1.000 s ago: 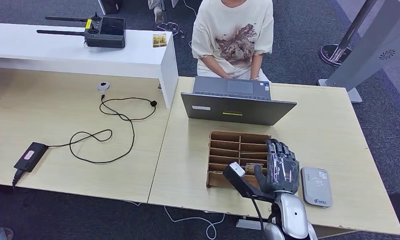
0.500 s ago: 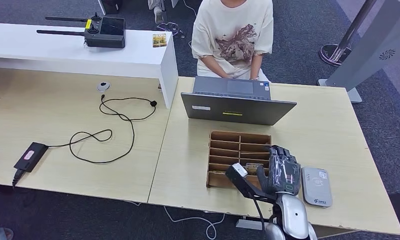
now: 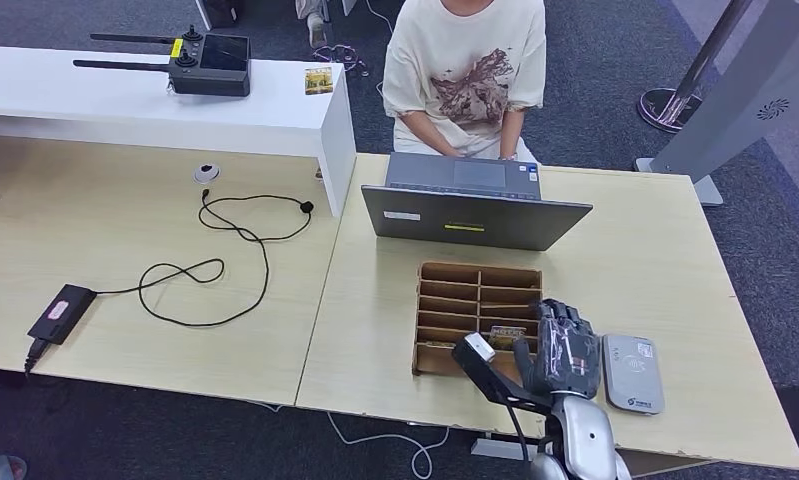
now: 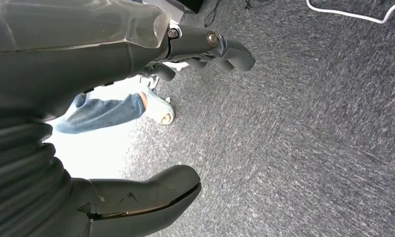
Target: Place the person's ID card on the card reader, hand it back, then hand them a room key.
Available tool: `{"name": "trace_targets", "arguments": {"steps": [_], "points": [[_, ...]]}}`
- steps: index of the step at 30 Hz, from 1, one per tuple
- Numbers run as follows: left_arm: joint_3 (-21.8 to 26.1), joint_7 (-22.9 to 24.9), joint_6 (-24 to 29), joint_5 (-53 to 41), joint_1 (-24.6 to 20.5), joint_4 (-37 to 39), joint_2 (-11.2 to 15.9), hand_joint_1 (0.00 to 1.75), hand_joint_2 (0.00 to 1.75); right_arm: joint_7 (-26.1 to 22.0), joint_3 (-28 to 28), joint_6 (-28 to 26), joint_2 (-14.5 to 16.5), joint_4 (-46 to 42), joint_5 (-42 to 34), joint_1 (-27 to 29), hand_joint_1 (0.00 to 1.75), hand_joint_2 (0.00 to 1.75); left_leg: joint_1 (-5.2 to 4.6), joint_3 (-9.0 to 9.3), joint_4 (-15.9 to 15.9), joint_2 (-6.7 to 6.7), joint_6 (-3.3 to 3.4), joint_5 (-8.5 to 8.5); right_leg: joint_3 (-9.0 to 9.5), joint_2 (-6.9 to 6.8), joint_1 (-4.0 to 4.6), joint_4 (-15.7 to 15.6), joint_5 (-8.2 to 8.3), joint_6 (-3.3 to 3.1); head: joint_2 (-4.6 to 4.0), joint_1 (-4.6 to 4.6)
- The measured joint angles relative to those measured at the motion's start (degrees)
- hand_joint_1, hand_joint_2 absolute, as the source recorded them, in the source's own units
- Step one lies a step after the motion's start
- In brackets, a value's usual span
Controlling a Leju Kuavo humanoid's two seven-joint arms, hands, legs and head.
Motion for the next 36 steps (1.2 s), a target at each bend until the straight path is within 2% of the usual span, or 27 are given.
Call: {"name": "trace_targets", "arguments": {"steps": [9,24,28,32,36], "points": [[-0.2,0.0,-0.1,0.0,0.0,0.0,0.0,0.0,1.75,-0.7,0.2,0.1,0.8,0.9,0.5,0.1,0.71,1.75,0.0,0.0,0.0,0.0,0.0,0.0,0.0,0.0,0.0,0.0,0.0,0.0,0.01,-0.01],[-0.2,0.0,-0.2,0.0,0.0,0.0,0.0,0.0,1.75,-1.4,2.0,0.1,1.9,4.4,0.9,-1.9,0.8,1.75,0.0,0.0,0.0,0.0,0.0,0.0,0.01,0.0,0.0,0.0,0.0,0.0,-0.01,0.0],[-0.2,0.0,-0.2,0.0,0.0,0.0,0.0,0.0,1.75,-1.5,2.3,0.0,2.1,5.4,0.9,-2.5,0.93,1.75,0.0,0.0,0.0,-0.01,0.0,0.0,0.01,-0.01,0.0,0.0,0.0,0.0,0.01,0.0],[-0.2,0.0,-0.2,0.0,0.0,0.0,0.0,0.0,1.75,-1.5,2.5,0.0,2.1,6.2,0.9,-3.0,1.2,1.75,0.0,0.0,0.0,0.0,0.0,0.0,0.01,0.0,0.0,0.0,0.0,0.0,0.0,0.0],[-0.2,0.0,-0.1,0.1,0.0,0.0,0.0,0.0,1.75,-1.4,2.6,-0.2,2.2,6.7,0.9,-3.6,1.28,1.75,0.0,0.0,0.0,0.0,0.0,0.0,0.01,0.0,0.0,0.0,0.0,0.0,0.0,0.0]]}}
